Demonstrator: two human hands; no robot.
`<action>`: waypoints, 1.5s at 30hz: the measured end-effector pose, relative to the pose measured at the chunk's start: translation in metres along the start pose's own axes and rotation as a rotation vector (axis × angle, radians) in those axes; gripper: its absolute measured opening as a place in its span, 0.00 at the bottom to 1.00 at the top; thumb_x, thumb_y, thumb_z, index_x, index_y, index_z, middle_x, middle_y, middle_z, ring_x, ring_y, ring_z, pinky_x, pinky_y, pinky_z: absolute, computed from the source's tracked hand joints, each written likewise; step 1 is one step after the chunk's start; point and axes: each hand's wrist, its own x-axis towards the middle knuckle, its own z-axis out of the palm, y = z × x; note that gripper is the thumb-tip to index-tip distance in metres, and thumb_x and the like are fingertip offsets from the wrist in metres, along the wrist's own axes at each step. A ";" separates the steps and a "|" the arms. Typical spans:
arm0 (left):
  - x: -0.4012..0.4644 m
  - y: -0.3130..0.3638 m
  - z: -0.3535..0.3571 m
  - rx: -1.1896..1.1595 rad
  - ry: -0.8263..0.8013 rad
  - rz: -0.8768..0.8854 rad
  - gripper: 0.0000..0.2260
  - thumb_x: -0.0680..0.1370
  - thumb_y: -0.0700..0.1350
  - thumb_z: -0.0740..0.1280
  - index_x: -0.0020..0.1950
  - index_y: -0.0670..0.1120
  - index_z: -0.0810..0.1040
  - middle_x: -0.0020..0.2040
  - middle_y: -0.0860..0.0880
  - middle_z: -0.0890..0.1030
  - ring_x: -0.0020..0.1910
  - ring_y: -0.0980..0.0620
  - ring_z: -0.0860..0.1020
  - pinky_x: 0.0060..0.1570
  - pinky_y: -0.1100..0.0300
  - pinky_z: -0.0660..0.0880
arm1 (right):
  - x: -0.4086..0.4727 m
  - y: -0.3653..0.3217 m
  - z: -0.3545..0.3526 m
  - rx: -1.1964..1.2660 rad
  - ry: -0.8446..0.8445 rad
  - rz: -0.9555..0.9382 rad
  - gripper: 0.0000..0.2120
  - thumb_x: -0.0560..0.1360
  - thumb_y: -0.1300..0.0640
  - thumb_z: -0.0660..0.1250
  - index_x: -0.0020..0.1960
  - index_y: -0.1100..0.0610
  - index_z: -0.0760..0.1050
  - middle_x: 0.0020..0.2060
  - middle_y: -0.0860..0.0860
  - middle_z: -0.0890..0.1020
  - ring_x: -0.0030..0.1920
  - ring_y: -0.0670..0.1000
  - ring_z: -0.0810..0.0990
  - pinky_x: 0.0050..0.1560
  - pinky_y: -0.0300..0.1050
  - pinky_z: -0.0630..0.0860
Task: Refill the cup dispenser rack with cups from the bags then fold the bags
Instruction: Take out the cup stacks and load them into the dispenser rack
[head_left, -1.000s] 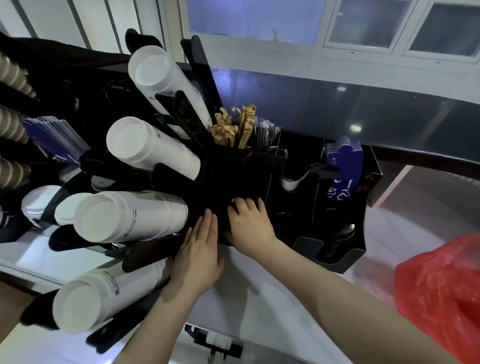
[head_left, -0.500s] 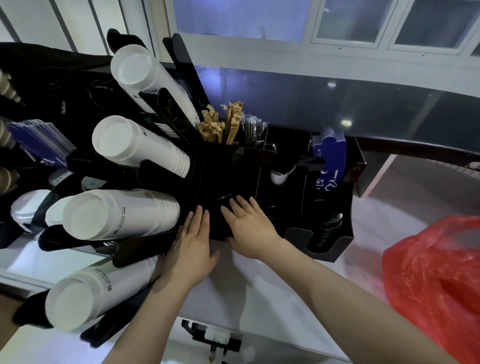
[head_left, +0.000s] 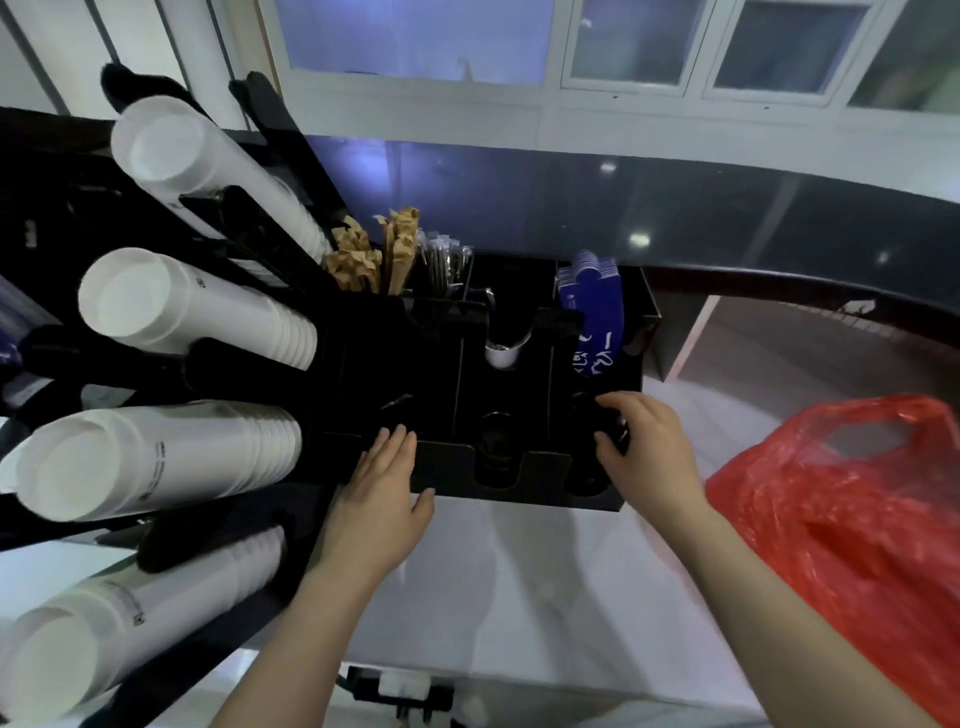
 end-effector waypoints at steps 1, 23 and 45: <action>0.001 0.002 0.001 -0.014 0.007 -0.015 0.29 0.79 0.49 0.62 0.78 0.46 0.55 0.78 0.52 0.53 0.77 0.56 0.47 0.73 0.59 0.51 | 0.000 0.007 -0.002 -0.014 -0.024 0.038 0.20 0.69 0.63 0.72 0.61 0.58 0.77 0.56 0.55 0.80 0.59 0.58 0.74 0.58 0.45 0.68; 0.009 0.010 0.000 -0.071 -0.079 -0.078 0.32 0.79 0.47 0.62 0.78 0.50 0.49 0.78 0.49 0.55 0.77 0.51 0.52 0.69 0.51 0.63 | 0.018 0.012 0.012 -0.419 -0.257 0.020 0.36 0.66 0.38 0.69 0.72 0.44 0.64 0.66 0.50 0.73 0.71 0.58 0.61 0.70 0.66 0.54; 0.014 0.005 -0.001 -0.066 -0.116 -0.087 0.31 0.79 0.49 0.63 0.78 0.52 0.50 0.78 0.49 0.55 0.76 0.51 0.55 0.66 0.53 0.65 | 0.023 0.002 -0.002 -0.339 -0.279 0.046 0.41 0.65 0.40 0.73 0.72 0.36 0.56 0.67 0.55 0.69 0.72 0.60 0.57 0.67 0.75 0.39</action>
